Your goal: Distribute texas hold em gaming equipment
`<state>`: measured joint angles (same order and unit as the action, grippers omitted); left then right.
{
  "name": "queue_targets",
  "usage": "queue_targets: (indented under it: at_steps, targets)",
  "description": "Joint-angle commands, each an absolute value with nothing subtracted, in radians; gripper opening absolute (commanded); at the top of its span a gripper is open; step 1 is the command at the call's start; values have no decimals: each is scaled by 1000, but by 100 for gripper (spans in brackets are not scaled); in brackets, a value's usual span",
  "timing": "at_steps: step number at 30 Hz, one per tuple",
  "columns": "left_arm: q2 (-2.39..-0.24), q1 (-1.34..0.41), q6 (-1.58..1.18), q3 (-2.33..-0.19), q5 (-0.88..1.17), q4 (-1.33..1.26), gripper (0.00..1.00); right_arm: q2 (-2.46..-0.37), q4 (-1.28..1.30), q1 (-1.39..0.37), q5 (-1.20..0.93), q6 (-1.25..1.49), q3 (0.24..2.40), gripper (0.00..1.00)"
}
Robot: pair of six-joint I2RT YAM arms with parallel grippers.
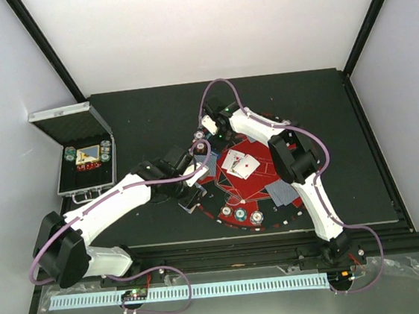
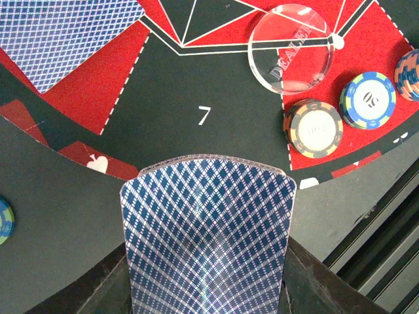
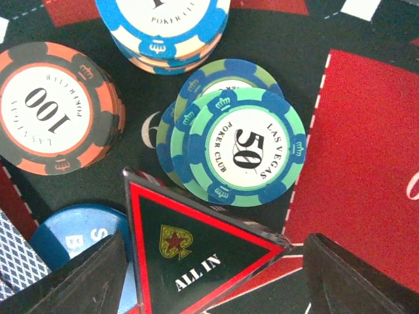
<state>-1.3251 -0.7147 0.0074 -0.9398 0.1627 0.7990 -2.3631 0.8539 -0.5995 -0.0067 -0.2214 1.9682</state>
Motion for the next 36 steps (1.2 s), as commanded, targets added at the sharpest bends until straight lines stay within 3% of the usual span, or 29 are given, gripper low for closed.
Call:
queue_targets:
  at_steps: [1, 8, 16, 30, 36]
  targets:
    - [-1334, -709, 15, -951, 181, 785, 50, -2374, 877, -596, -25, -237, 1989, 76]
    - [-1322, -710, 15, -950, 189, 786, 50, -2297, 859, -595, -85, -224, 1929, 78]
    - [-1305, -713, 22, -949, 230, 783, 50, -2056, 793, -578, -180, -153, 1724, 80]
    - [-1255, -823, 34, -930, 270, 768, 50, -1403, 556, -531, -326, 158, 1079, 81]
    - [-1273, -896, 34, -934, 267, 771, 50, -1272, 362, -536, -569, 336, 836, 81]
